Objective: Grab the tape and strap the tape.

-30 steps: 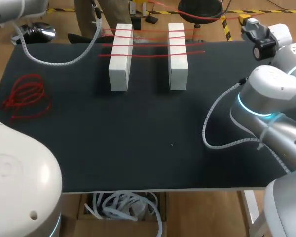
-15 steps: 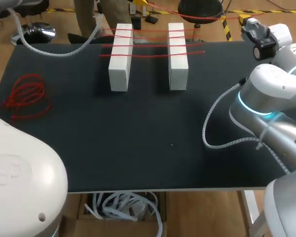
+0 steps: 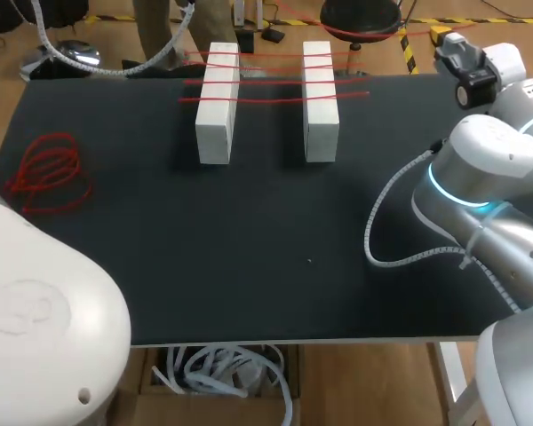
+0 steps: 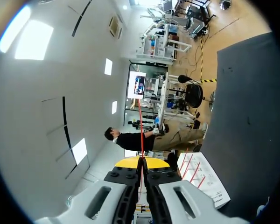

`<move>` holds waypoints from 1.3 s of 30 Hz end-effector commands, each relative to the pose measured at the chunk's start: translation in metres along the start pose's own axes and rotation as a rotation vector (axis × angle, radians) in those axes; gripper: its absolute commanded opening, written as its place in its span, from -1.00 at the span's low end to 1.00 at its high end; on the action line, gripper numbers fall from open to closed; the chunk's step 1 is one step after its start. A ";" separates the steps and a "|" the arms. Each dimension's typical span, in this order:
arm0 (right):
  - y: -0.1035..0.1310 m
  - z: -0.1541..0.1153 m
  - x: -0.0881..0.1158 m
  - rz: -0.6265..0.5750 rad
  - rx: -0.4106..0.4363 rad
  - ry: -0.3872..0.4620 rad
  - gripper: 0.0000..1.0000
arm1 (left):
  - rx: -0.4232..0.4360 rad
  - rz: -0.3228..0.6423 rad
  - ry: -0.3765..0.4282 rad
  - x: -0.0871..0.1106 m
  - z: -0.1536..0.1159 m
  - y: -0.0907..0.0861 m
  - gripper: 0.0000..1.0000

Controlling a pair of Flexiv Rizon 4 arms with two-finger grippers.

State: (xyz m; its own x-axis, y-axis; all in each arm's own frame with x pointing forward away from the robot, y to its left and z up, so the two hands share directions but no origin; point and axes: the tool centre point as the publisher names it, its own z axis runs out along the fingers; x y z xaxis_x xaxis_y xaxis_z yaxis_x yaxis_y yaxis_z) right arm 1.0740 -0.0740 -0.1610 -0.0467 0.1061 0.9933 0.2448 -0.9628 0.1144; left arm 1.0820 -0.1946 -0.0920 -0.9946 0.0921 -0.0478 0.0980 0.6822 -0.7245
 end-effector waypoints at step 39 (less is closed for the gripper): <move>0.001 0.001 0.000 0.000 0.000 -0.002 -1.00 | -0.647 -0.017 0.180 -0.005 0.043 -0.047 -1.00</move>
State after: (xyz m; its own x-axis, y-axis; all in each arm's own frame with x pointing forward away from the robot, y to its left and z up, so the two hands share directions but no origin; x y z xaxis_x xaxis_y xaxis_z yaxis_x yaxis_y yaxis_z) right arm 1.0742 -0.0746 -0.1613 -0.0469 0.1061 0.9933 0.2465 -0.9624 0.1144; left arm 1.0733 -0.2465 -0.0923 -0.9914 0.1283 0.0267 0.1044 0.8962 -0.4311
